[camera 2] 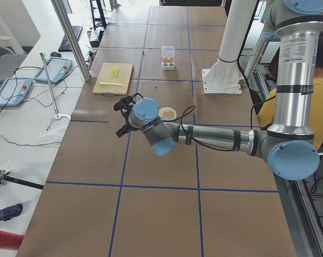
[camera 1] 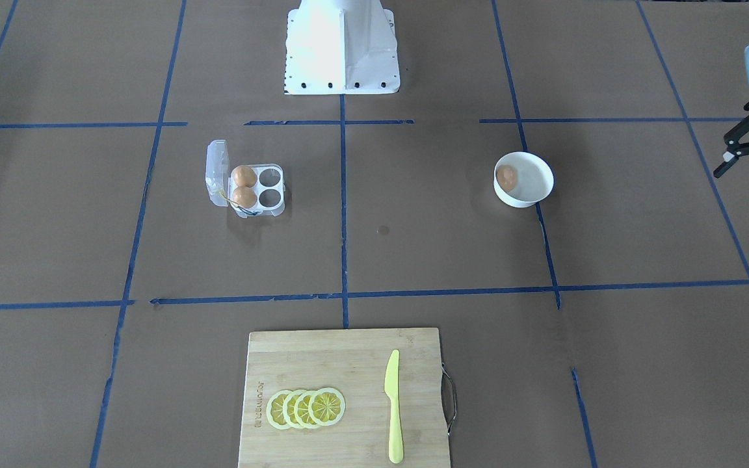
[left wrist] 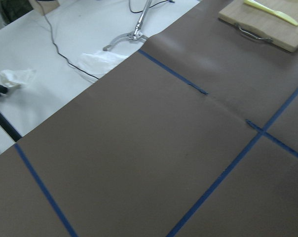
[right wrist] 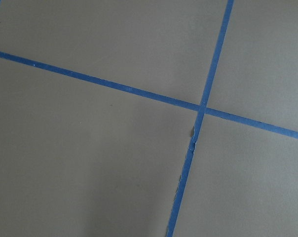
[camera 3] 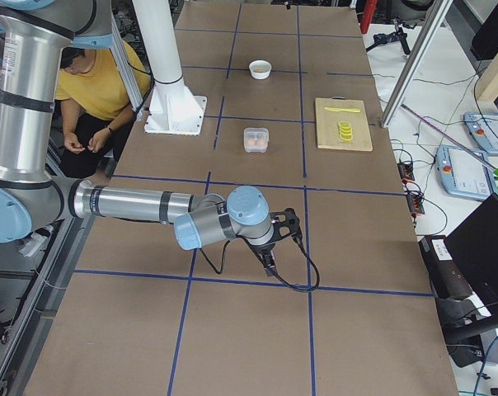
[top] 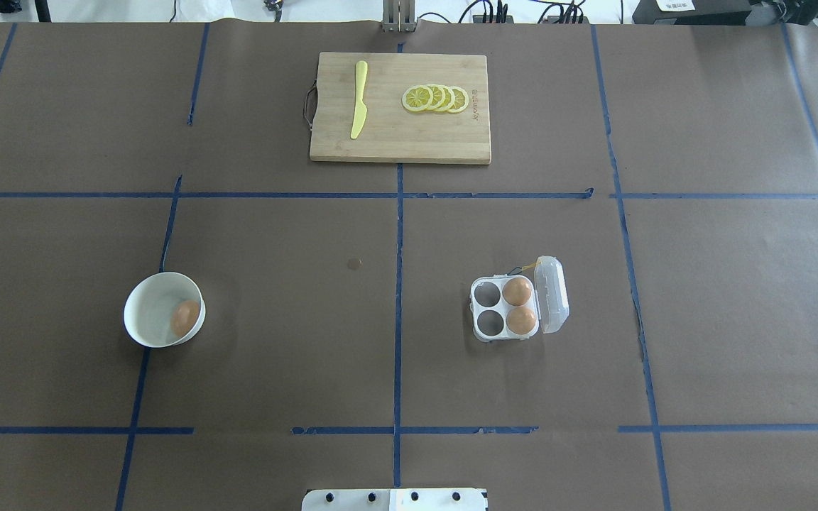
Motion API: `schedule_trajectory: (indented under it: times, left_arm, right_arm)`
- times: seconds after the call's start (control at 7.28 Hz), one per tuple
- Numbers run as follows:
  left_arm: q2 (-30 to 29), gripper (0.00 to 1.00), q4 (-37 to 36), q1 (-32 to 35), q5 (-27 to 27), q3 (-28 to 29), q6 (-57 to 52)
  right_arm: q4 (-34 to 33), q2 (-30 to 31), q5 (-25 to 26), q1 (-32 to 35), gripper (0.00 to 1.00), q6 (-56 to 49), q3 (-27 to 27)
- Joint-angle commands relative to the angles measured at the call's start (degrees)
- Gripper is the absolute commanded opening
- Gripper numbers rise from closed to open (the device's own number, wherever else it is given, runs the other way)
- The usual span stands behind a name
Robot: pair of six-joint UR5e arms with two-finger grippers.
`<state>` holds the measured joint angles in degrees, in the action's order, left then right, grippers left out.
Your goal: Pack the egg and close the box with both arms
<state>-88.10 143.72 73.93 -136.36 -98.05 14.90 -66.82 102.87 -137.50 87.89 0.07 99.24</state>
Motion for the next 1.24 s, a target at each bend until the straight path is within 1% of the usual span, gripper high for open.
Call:
schedule_trajectory:
  times: [0.0, 0.14, 0.27, 0.41, 0.55, 0.82, 1.1]
  left_arm:
    - [2.1, 1.0, 0.1, -11.5, 11.5, -5.7, 13.3]
    - [2.7, 1.0, 0.0, -16.4, 16.7, -7.8, 17.8]
    - [2.7, 0.93, -0.2, -21.5, 20.1, -9.9, 24.4]
    - [2.7, 0.79, -0.2, -25.8, 22.2, -10.3, 32.1]
    - [2.7, 0.72, -0.2, -30.6, 26.3, -11.3, 39.5]
    - [2.5, 0.72, -1.8, -38.2, 34.0, -11.5, 46.8]
    - [2.5, 0.71, -5.9, -40.3, 37.6, -11.4, 47.5]
  right_arm:
    - [0.4, 0.1, 0.0, 0.0, 1.0, -0.2, -0.1]
    - [0.3, 0.2, 0.0, 0.0, 1.0, -0.2, -0.1]
    - [0.3, 0.3, 0.0, 0.0, 1.0, -0.2, -0.1]
    - [0.3, 0.3, 0.0, 0.0, 1.0, -0.2, -0.1]
    - [0.2, 0.3, 0.2, 0.0, 1.0, -0.2, -0.4]
    - [0.3, 0.3, 0.2, 0.0, 1.0, -0.2, -0.4]
    - [0.3, 0.3, 0.2, 0.1, 1.0, -0.2, -0.5]
